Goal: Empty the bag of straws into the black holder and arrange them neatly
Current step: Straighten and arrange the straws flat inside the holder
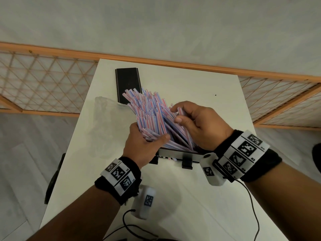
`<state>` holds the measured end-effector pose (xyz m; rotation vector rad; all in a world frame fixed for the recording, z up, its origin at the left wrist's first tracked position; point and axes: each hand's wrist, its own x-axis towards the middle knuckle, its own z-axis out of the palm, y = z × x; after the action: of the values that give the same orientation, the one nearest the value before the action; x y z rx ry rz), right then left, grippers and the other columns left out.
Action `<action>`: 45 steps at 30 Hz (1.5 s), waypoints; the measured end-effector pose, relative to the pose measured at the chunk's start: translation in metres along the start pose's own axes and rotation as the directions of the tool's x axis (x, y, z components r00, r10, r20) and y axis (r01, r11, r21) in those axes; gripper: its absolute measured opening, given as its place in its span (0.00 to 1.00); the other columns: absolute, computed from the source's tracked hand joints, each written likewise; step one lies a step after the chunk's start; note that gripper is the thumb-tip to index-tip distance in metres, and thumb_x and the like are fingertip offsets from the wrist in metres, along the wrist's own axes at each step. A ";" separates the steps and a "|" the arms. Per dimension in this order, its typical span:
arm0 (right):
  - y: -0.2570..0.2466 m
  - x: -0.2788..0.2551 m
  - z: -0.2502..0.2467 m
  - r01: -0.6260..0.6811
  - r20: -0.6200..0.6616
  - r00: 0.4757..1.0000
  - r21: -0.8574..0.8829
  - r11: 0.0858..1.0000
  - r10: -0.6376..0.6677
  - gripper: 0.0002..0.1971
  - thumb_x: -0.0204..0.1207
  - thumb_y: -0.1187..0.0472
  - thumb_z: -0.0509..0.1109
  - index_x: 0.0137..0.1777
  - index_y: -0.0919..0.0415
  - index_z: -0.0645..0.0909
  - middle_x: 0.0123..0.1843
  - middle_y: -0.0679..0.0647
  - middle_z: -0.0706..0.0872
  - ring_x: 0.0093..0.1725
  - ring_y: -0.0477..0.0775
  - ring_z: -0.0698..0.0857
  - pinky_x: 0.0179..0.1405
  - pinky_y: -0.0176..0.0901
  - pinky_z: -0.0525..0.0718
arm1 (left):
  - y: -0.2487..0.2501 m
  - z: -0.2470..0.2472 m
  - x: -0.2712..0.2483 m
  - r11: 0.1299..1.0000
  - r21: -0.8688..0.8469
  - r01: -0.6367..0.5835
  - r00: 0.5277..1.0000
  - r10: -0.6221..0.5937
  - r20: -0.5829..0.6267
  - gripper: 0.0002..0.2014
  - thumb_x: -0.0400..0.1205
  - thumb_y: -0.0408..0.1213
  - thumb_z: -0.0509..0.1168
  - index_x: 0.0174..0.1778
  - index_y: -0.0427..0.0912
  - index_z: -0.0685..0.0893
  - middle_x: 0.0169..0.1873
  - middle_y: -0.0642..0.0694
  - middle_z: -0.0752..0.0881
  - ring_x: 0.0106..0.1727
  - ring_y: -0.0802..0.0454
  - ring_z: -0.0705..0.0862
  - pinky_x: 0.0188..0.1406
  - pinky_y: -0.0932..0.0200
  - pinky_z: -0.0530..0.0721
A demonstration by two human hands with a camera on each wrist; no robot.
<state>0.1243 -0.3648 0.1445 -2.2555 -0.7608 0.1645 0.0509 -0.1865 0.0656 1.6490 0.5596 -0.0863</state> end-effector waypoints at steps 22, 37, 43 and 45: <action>0.028 -0.010 0.055 -0.319 0.452 0.759 -0.369 0.873 0.469 0.25 0.70 0.25 0.67 0.41 0.47 0.76 0.38 0.46 0.84 0.38 0.46 0.83 0.34 0.40 0.77 | 0.018 0.001 -0.001 0.980 -0.186 0.071 0.997 -0.070 0.012 0.48 0.68 0.77 0.68 0.73 0.43 0.70 0.62 0.52 0.84 0.62 0.56 0.84 0.69 0.48 0.81; 0.013 0.009 0.050 -0.312 0.371 0.865 -0.133 0.941 0.340 0.16 0.68 0.36 0.77 0.45 0.42 0.78 0.38 0.39 0.82 0.40 0.43 0.82 0.37 0.35 0.75 | 0.019 0.000 -0.006 0.997 0.030 -0.073 0.996 0.074 -0.057 0.37 0.69 0.56 0.82 0.67 0.50 0.71 0.58 0.59 0.85 0.57 0.60 0.87 0.57 0.54 0.89; 0.016 -0.006 0.032 -0.219 0.245 0.923 -0.298 0.929 0.296 0.23 0.64 0.36 0.81 0.38 0.49 0.73 0.31 0.43 0.74 0.30 0.41 0.74 0.27 0.30 0.68 | 0.012 -0.003 -0.002 0.996 0.067 -0.054 0.995 0.059 -0.082 0.41 0.65 0.48 0.85 0.70 0.50 0.71 0.56 0.61 0.84 0.57 0.56 0.87 0.58 0.52 0.88; 0.022 -0.018 0.025 -0.185 0.166 0.956 -0.293 0.938 0.240 0.25 0.62 0.36 0.82 0.43 0.55 0.79 0.34 0.46 0.79 0.33 0.48 0.78 0.32 0.33 0.74 | 0.007 -0.004 0.000 0.999 -0.002 -0.044 0.998 0.044 -0.043 0.44 0.60 0.52 0.84 0.71 0.51 0.72 0.56 0.60 0.87 0.57 0.60 0.88 0.61 0.50 0.88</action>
<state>0.1116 -0.3716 0.1094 -2.6155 -0.6719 0.4179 0.0523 -0.1830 0.0729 1.6627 0.5553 -0.0177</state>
